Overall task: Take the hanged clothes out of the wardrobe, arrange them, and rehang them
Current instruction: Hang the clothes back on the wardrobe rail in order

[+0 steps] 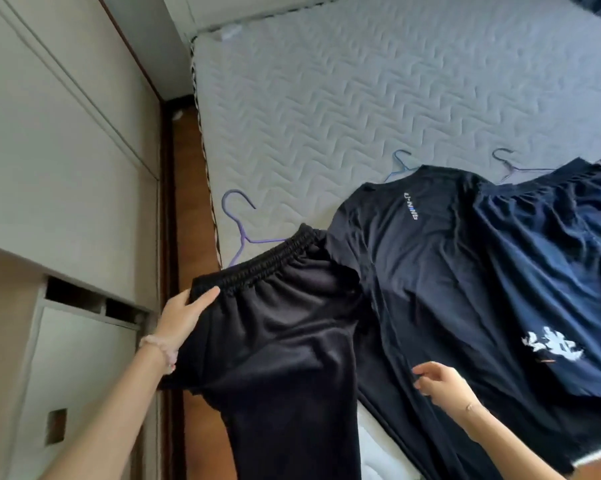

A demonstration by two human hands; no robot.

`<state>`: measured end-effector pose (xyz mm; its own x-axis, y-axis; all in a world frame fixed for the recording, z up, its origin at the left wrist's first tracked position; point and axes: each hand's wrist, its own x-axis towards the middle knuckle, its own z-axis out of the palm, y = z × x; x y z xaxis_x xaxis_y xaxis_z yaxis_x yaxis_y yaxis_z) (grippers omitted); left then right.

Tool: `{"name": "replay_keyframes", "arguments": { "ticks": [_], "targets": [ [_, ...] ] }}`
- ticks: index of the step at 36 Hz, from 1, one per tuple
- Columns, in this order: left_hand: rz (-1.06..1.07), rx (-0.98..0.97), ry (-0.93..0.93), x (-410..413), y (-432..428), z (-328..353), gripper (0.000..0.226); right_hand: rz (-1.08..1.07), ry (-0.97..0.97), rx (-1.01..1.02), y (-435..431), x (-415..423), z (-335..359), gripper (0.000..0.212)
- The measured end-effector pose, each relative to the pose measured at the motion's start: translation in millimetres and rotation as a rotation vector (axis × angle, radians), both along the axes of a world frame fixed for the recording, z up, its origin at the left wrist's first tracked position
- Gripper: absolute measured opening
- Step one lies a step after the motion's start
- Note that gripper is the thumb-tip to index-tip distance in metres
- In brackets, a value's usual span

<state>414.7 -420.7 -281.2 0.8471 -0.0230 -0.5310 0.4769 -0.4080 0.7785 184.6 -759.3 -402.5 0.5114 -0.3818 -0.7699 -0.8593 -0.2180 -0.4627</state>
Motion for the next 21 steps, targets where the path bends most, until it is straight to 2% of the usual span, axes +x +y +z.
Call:
{"name": "replay_keyframes", "arguments": {
  "ticks": [4,14,21],
  "targets": [
    [0.122,-0.011,-0.02,-41,29,52,0.027,-0.037,-0.056,0.049,15,-16,25,0.024],
    [0.163,-0.048,-0.346,-145,26,180,0.018,-0.068,-0.19,0.175,31,-57,68,0.026],
    [0.252,-0.091,-0.463,-262,-2,218,0.012,-0.007,-0.265,0.208,10,-128,93,0.025]
  ]
}}
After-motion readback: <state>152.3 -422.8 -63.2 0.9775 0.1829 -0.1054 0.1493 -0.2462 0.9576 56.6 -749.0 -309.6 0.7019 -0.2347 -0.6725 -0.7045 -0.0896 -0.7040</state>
